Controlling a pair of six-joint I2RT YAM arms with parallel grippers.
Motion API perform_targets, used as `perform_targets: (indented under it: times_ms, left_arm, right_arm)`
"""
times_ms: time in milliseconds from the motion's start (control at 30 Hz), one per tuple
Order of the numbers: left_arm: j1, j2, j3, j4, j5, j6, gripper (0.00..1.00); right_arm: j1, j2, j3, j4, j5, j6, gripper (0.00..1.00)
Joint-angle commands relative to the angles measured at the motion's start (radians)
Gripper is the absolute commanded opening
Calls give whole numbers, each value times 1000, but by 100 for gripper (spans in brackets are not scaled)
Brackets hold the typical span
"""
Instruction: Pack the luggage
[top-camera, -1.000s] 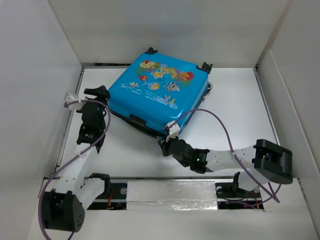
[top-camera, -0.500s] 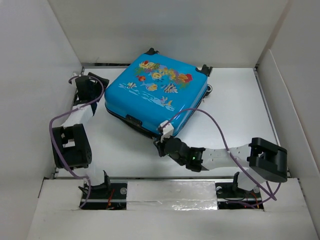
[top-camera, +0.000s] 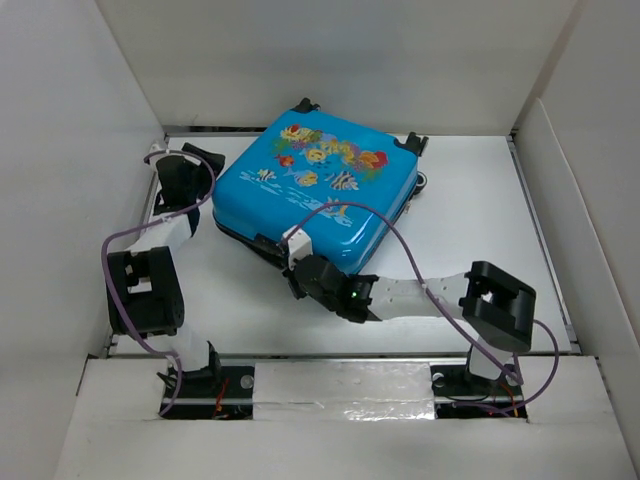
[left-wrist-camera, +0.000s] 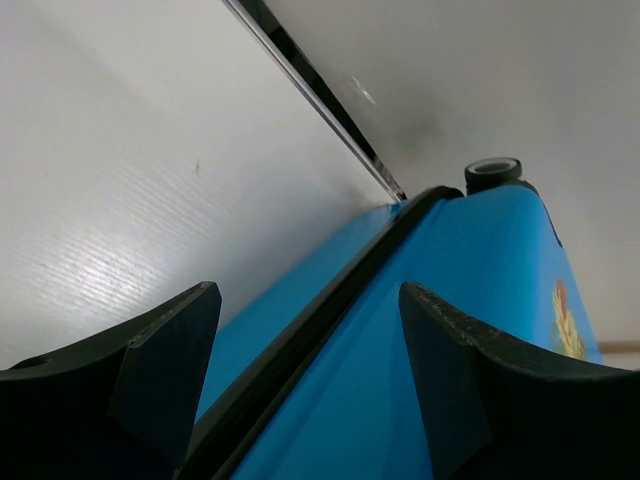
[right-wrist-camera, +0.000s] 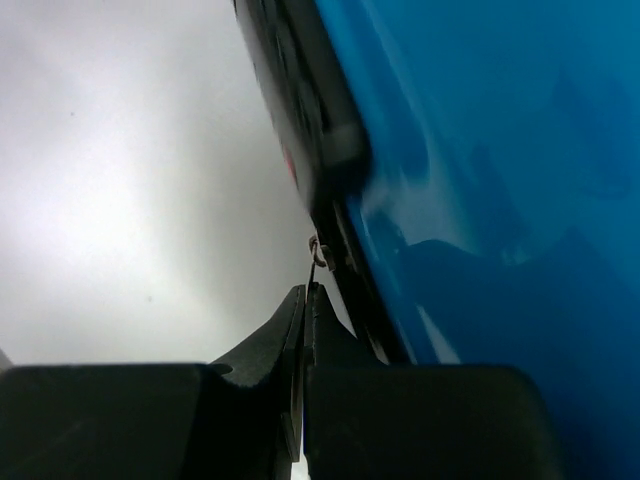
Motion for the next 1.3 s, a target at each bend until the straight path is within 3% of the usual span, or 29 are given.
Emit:
perform_targets:
  times_ms: [0,167,267,433,533,600,700,767,867,900,933,1000,1033,1133,1267]
  left_arm:
    - [-116,-56,-104,-25,217,15,70]
    - [-127,-69,-146,-1,268,24,70]
    - [-127,-70,-138,-24,295,61,70]
    - [-151,-81,-173,37,325,44,70]
    - [-152,-101,-207,78,297,20,70]
    - [-152,-112,-212,71,248,21,70]
    - [-129,-116,-232,106,233,10,70]
    - [-118,-113,-249,137,237,-9,70]
    - [-109,-115,-272,183,222,-33,70]
    - [-109,-119,-275,192,210,-33,70]
    - [-109,-125,-278,193,199,-33,70]
    - [-109,-138,-284,183,155,-23,69]
    - [-109,-142,-286,180,133,-22,68]
    - [-109,-153,-295,178,43,-39,67]
    - [-109,-141,-283,189,-63,-82,67]
  right_arm:
    - [6,25,178,119,-227,-27,0]
    - [-18,145,374,67,-377,-39,0]
    - [-18,154,405,59,-394,-64,0]
    - [11,96,398,4,-619,-145,0]
    - [36,-5,265,-17,-534,-141,43]
    - [36,-71,179,-10,-473,-90,66]
    - [1,-226,22,-42,-451,-62,77]
    - [-28,-340,-59,-99,-422,-44,77]
    - [-170,-506,-136,-130,-286,16,63]
    - [-239,-548,-192,-130,-269,37,34]
    - [-404,-586,-219,-130,-265,56,17]
    - [-563,-671,-286,-127,-230,82,0]
    - [-717,-680,-300,-131,-216,88,0]
    - [-967,-610,-311,-141,-341,109,0]
    - [-1086,-469,-303,-99,-510,113,0]
